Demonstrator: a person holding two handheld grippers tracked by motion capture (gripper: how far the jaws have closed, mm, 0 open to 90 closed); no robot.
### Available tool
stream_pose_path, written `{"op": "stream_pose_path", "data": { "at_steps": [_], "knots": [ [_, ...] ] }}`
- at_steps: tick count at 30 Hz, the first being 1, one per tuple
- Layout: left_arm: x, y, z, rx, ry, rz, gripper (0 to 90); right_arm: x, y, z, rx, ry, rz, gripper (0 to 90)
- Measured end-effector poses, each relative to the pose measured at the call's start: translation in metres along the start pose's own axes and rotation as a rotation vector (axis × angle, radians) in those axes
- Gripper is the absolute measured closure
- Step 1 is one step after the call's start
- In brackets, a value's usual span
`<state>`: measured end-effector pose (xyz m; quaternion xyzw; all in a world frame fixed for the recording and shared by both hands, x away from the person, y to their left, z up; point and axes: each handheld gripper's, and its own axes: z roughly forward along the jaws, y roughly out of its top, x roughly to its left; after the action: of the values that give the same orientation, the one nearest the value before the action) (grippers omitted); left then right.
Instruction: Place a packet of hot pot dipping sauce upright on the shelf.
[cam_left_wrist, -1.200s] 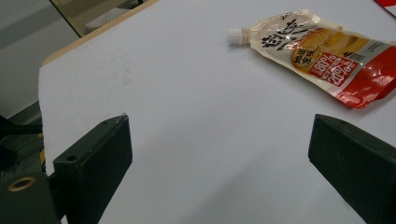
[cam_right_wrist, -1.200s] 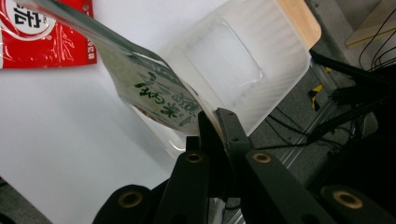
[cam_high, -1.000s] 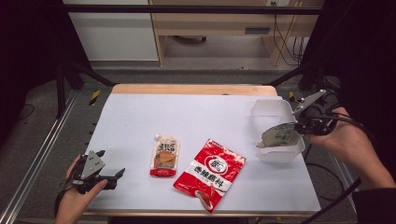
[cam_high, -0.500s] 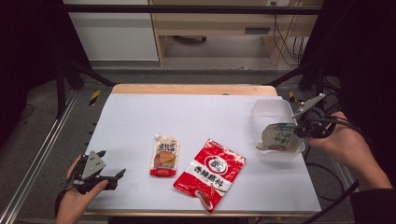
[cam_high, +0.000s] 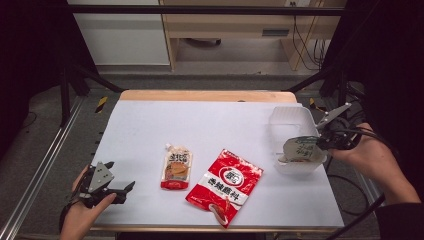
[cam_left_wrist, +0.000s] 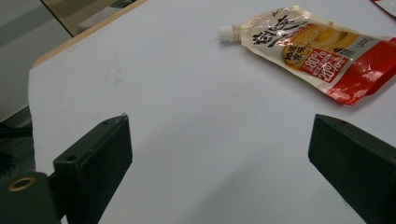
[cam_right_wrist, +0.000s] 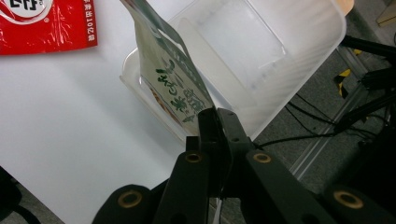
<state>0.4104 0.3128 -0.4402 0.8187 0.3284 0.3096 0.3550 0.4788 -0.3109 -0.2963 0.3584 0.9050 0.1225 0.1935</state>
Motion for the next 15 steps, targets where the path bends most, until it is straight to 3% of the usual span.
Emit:
{"op": "stream_pose_path", "data": {
  "at_steps": [10, 15],
  "knots": [
    [-0.001, 0.000, 0.000, 0.004, -0.002, 0.004, 6.1, 0.003, -0.006, 0.024, -0.003, 0.033, 0.015, 88.5],
    [-0.001, 0.000, 0.001, 0.006, -0.003, 0.005, 6.1, 0.001, -0.010, 0.024, -0.028, 0.030, 0.017, 83.6]
  ]
}}
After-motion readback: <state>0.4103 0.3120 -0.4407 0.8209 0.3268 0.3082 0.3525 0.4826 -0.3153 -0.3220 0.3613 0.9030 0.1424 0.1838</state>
